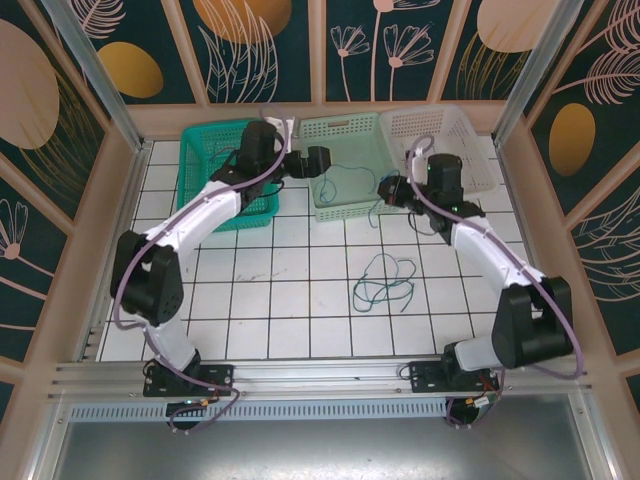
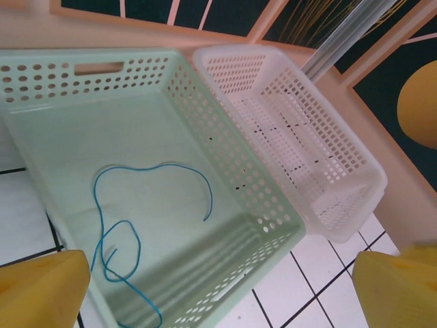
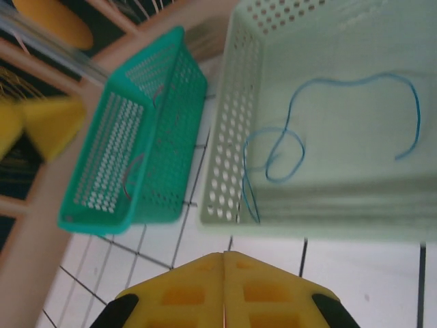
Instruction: Untangle the cables
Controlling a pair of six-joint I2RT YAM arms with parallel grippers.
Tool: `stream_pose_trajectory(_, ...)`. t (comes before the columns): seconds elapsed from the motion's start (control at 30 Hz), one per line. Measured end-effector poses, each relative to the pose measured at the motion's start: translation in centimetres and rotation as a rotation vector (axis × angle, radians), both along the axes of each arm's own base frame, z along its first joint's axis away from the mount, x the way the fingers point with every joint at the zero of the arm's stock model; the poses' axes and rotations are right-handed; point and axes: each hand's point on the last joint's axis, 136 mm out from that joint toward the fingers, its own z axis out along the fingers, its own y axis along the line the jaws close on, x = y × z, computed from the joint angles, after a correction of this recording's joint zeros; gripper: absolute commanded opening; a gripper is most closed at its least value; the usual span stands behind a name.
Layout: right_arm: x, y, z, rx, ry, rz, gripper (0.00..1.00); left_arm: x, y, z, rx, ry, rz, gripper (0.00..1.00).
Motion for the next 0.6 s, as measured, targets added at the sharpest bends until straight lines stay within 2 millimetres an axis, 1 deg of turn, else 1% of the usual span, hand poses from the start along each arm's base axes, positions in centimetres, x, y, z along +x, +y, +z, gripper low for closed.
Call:
stream_pose_trajectory(0.07, 1.8, 0.5, 0.6, 0.029, 0.005, 0.003, 0.00, -0.9, 0.7, 0.2, 0.006, -0.017, 0.011, 0.98)
stream_pose_trajectory(0.17, 4.2, 1.3, 0.6, 0.061, 0.030, 0.005, 0.00, -2.1, 1.4, 0.0, 0.015, -0.030, 0.010, 0.98)
stream_pose_trajectory(0.23, 6.0, 1.8, 0.3, 0.077, 0.057, -0.003, 0.00, -3.1, 1.9, -0.8, 0.022, -0.027, 0.007, 0.99)
stream_pose_trajectory(0.33, 9.1, 2.3, -0.5, 0.098, 0.105, -0.035, 0.00, -4.9, 2.3, -2.8, 0.046, 0.002, -0.008, 0.98)
stream_pose_trajectory(0.37, 10.3, 2.4, -0.9, 0.109, 0.122, -0.049, 0.00, -5.6, 2.3, -3.6, 0.057, 0.014, -0.016, 0.98)
stream_pose_trajectory(0.47, 12.7, 2.8, -2.1, 0.130, 0.178, -0.083, 0.00, -7.6, 1.9, -5.4, 0.084, 0.039, -0.046, 0.98)
stream_pose_trajectory(0.6, 15.4, 3.1, -4.1, 0.134, 0.252, -0.123, 0.00, -9.9, 0.6, -6.5, 0.112, 0.050, -0.090, 0.98)
